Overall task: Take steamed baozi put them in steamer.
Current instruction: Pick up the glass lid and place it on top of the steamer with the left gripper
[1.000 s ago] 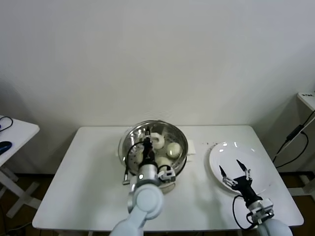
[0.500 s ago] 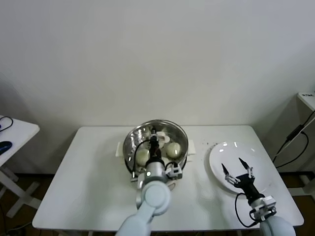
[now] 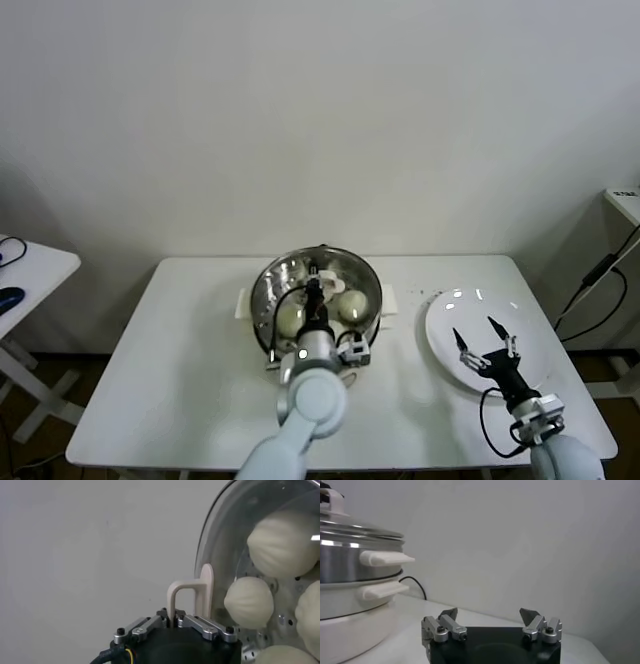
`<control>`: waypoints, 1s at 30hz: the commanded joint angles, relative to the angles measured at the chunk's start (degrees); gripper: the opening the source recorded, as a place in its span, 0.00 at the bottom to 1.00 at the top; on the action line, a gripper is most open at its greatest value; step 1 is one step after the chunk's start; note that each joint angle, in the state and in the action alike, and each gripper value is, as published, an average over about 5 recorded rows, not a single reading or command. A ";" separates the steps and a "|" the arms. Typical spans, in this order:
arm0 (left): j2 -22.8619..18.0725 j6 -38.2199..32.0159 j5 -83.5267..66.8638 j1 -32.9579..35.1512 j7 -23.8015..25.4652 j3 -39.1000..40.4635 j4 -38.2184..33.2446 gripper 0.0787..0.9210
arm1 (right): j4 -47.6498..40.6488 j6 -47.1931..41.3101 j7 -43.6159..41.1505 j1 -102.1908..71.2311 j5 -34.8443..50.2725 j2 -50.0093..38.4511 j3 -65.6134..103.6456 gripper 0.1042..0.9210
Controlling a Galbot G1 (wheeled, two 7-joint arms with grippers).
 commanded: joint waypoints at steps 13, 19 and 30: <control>0.68 -1.45 1.12 -0.25 0.73 -0.27 0.62 0.09 | 0.01 0.27 -0.33 0.12 0.08 0.48 0.16 0.88; 0.86 -1.67 0.95 -0.40 0.90 -0.36 0.66 0.09 | 0.02 0.29 -0.41 0.25 -0.02 0.74 0.16 0.88; 0.89 -1.90 0.81 -0.33 0.76 -0.37 0.97 0.09 | 0.03 0.34 -0.55 0.41 -0.13 0.84 0.26 0.88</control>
